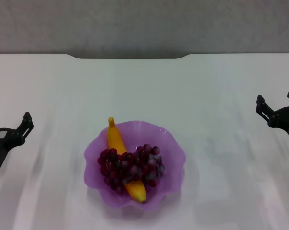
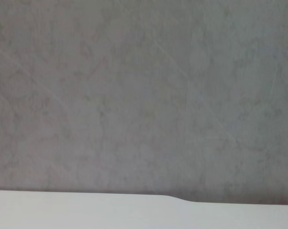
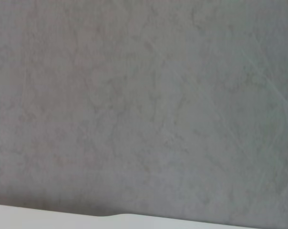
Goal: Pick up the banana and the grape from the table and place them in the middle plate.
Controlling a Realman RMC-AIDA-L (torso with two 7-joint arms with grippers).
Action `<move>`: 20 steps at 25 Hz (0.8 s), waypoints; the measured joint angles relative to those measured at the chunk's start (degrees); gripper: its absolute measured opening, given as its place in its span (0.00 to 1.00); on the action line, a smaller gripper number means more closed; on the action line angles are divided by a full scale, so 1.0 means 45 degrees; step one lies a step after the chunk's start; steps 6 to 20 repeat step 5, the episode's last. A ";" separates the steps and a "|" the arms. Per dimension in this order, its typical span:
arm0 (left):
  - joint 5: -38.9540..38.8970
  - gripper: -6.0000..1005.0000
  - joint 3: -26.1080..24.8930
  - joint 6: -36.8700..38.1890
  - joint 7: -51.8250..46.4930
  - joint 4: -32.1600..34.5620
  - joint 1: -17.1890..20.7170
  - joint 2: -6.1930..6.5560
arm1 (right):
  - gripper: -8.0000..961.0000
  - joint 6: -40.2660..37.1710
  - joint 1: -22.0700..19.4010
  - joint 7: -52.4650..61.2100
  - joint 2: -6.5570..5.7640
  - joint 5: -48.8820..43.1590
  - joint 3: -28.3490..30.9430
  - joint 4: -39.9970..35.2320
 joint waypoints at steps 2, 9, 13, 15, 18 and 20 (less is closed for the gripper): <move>-0.0002 0.89 -0.0002 -0.0026 -0.0050 0.0027 0.0002 -0.0018 | 0.93 0.0000 0.0000 0.0000 -0.0001 -0.0006 -0.0010 0.0000; 0.0035 0.89 0.0004 -0.0054 -0.0062 0.0050 0.0013 -0.0031 | 0.93 0.0005 0.0000 -0.0001 0.0012 -0.0014 -0.0019 0.0000; 0.0035 0.89 0.0004 -0.0054 -0.0062 0.0050 0.0013 -0.0031 | 0.93 0.0005 0.0000 -0.0001 0.0012 -0.0014 -0.0019 0.0000; 0.0035 0.89 0.0004 -0.0054 -0.0062 0.0050 0.0013 -0.0031 | 0.93 0.0005 0.0000 -0.0001 0.0012 -0.0014 -0.0019 0.0000; 0.0035 0.89 0.0004 -0.0054 -0.0062 0.0050 0.0013 -0.0031 | 0.93 0.0005 0.0000 -0.0001 0.0012 -0.0014 -0.0019 0.0000; 0.0035 0.89 0.0004 -0.0054 -0.0062 0.0050 0.0013 -0.0031 | 0.93 0.0005 0.0000 -0.0001 0.0012 -0.0014 -0.0019 0.0000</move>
